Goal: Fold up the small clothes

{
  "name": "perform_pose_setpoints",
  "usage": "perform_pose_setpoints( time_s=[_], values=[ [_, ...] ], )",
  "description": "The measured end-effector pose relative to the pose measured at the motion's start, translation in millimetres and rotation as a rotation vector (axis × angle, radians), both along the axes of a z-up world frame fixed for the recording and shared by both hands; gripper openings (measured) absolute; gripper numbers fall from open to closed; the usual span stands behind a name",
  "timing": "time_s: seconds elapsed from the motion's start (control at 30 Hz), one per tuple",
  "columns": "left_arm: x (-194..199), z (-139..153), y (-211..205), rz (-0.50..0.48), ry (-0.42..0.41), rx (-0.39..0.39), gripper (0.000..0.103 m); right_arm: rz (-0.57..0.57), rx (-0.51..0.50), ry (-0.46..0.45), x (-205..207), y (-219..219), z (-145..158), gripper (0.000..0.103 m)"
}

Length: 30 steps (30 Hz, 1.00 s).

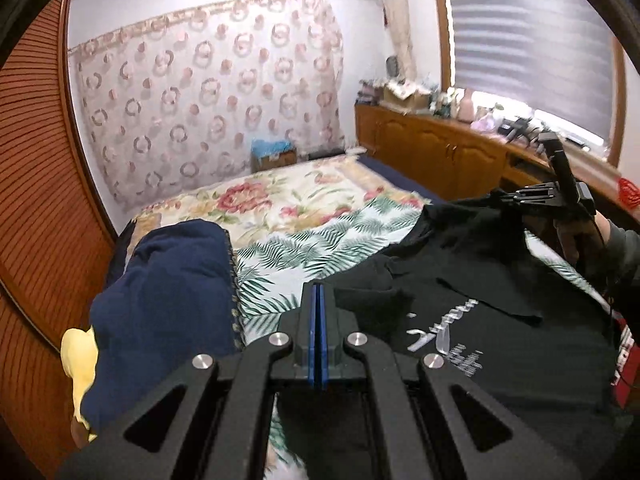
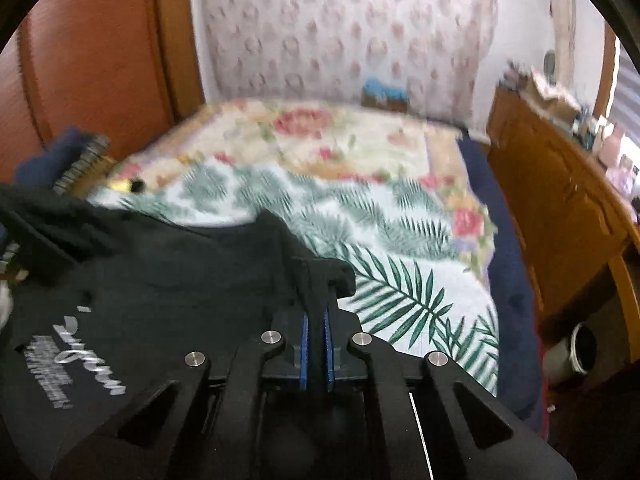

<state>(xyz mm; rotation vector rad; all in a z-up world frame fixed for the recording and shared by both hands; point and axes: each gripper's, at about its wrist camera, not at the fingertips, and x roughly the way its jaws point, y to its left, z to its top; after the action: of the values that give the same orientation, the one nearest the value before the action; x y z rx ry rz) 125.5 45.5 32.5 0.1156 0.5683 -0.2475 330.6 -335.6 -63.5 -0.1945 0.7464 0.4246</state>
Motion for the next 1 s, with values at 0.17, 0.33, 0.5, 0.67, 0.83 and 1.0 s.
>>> perform_pose_setpoints(
  time_s=[0.17, 0.33, 0.5, 0.67, 0.83, 1.0],
  values=[
    [-62, 2, 5, -0.017, -0.036, -0.067, 0.000, 0.026, 0.056, -0.104, -73, -17, 44, 0.003],
    [-110, -9, 21, 0.005, -0.032, -0.113, 0.000, 0.048, 0.099, -0.155, -157, -50, 71, 0.003],
    [-148, -22, 33, 0.045, -0.003, -0.128, 0.000, 0.067, 0.119, -0.138, -218, -72, 76, 0.003],
    [-161, -40, 39, 0.122, 0.041, -0.107, 0.001, 0.072, 0.081, -0.077, -252, -79, 66, 0.003],
    [-149, -52, 48, 0.177, 0.077, -0.115, 0.010, 0.058, -0.030, -0.006, -264, -73, 34, 0.010],
    [-128, -60, 47, 0.162, 0.106, -0.123, 0.027, 0.044, -0.052, -0.027, -258, -74, 31, 0.027]
  ],
)
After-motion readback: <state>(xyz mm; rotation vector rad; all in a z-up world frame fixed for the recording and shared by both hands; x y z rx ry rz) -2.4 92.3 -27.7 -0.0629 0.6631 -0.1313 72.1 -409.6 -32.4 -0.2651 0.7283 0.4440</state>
